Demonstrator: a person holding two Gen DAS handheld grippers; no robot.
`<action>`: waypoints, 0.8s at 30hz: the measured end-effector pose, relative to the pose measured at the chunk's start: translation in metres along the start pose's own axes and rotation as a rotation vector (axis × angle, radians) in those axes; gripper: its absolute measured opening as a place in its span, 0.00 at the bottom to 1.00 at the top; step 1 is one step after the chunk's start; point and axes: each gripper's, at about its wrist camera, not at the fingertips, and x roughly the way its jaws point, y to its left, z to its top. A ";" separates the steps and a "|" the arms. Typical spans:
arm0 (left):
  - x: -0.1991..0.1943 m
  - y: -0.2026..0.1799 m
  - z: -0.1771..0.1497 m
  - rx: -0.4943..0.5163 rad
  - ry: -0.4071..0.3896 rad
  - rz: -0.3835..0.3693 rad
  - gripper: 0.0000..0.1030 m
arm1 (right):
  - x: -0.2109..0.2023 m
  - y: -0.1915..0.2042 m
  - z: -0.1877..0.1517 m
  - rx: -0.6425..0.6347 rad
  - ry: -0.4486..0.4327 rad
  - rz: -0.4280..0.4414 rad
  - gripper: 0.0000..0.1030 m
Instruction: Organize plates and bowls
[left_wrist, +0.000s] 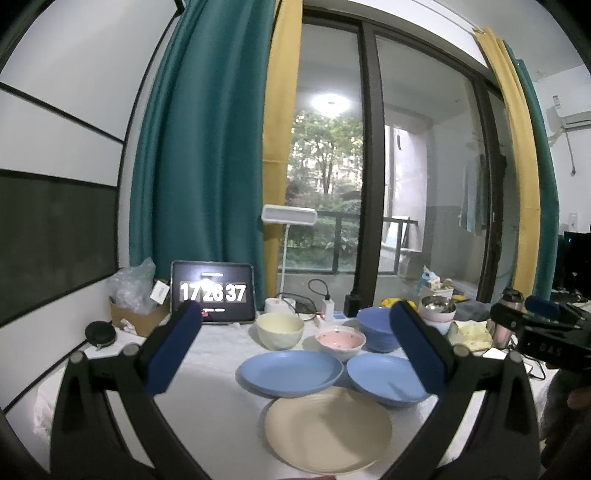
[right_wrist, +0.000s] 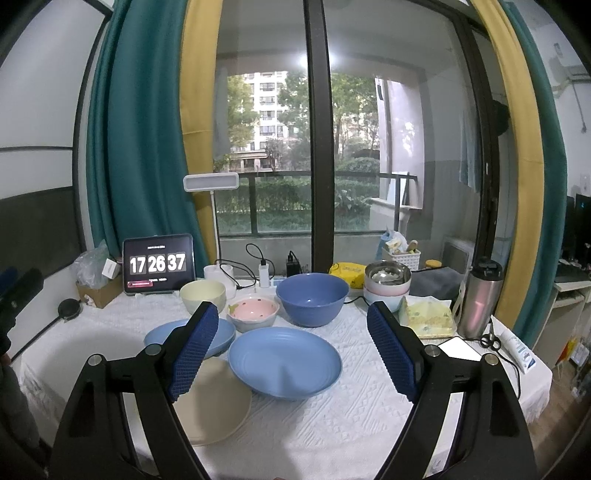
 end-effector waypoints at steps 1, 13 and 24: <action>0.000 0.000 0.000 0.000 0.000 0.000 0.99 | 0.000 0.000 0.000 0.000 0.000 0.000 0.83; 0.000 -0.002 0.001 -0.001 0.006 -0.004 0.99 | 0.001 -0.002 -0.003 0.003 0.002 0.000 0.83; 0.001 -0.002 0.000 -0.006 0.020 0.002 0.99 | 0.002 -0.002 -0.002 0.005 0.005 0.001 0.83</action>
